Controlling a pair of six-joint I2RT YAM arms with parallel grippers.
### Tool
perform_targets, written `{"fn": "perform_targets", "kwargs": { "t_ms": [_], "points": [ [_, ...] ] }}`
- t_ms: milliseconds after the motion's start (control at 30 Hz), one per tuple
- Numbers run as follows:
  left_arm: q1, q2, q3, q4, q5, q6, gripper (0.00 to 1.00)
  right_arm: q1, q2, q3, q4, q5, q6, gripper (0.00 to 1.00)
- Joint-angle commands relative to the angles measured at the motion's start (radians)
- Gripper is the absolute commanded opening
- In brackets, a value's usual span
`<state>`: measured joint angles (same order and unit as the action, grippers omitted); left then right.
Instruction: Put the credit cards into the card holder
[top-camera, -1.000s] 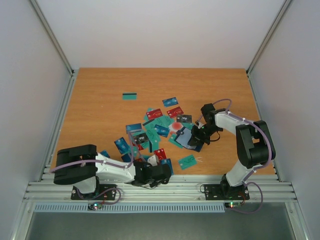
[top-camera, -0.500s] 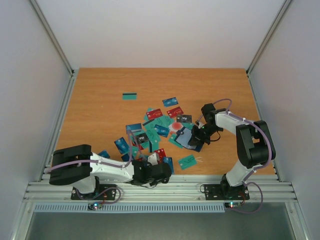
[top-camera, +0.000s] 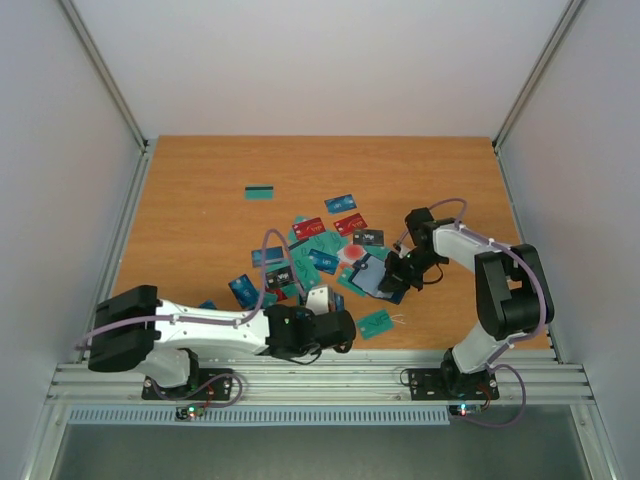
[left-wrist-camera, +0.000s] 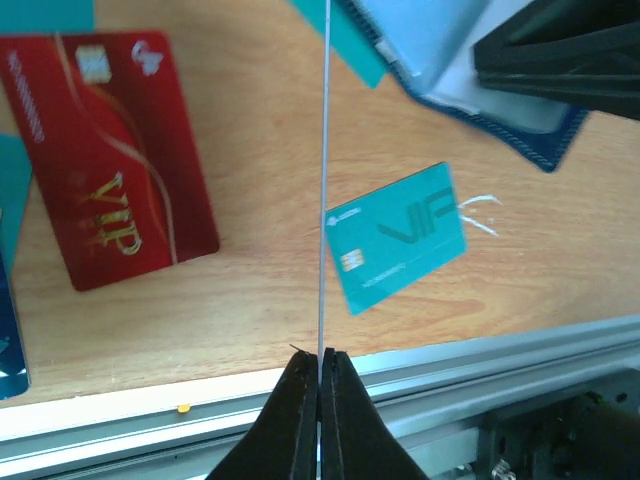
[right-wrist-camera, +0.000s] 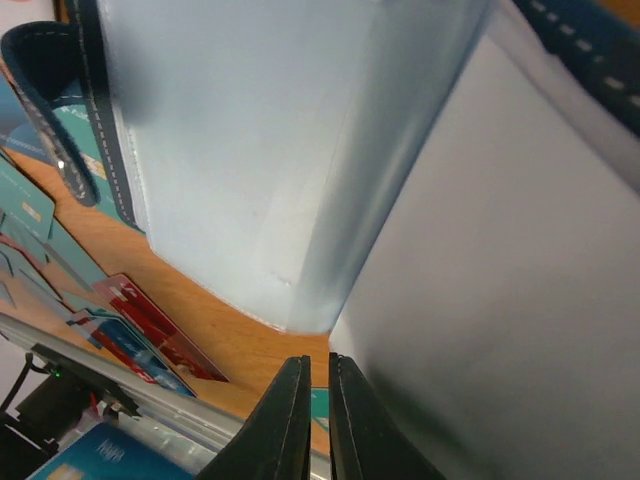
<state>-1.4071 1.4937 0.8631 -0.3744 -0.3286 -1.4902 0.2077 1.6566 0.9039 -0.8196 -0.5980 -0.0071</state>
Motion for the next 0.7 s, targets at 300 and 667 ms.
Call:
{"fn": "perform_targets", "kwargs": {
  "t_ms": [300, 667],
  "points": [
    [0.265, -0.071, 0.152, 0.041, 0.351, 0.637, 0.0, -0.085, -0.062, -0.043, 0.029, -0.108, 0.002, 0.09],
    [0.564, 0.159, 0.236, 0.34, 0.975, 0.714, 0.0, -0.172, -0.111, -0.128, 0.171, -0.34, 0.078, 0.09]
  ]
}}
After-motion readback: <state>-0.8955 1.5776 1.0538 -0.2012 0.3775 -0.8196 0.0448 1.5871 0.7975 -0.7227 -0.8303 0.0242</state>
